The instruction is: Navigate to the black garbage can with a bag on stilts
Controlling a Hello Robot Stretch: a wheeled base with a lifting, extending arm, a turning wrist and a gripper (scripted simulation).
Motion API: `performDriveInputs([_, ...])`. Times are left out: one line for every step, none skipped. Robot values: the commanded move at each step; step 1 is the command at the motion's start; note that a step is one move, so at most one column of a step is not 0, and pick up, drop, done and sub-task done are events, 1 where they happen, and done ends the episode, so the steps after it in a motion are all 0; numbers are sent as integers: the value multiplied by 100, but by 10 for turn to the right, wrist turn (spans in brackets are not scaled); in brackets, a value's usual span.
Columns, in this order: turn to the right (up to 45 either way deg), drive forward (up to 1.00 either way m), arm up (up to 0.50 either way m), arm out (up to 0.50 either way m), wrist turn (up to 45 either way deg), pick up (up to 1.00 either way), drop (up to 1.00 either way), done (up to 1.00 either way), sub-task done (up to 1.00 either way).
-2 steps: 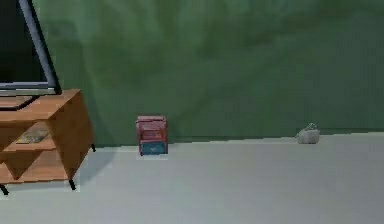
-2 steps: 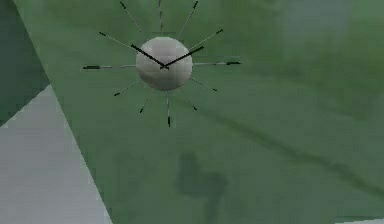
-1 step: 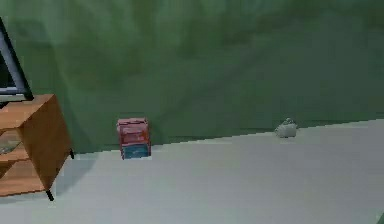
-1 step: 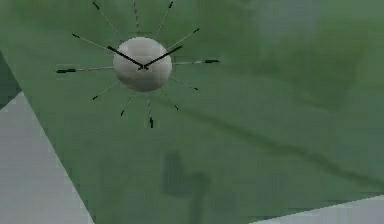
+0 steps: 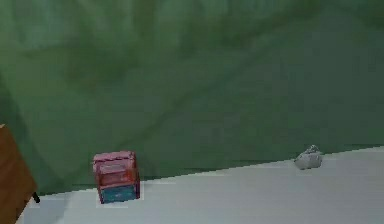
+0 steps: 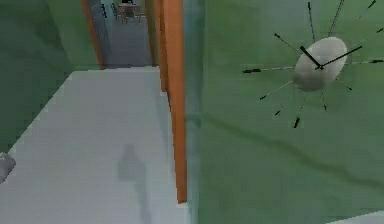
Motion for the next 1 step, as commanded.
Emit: performDriveInputs([300,0,0,0,0,0,0,0,0])
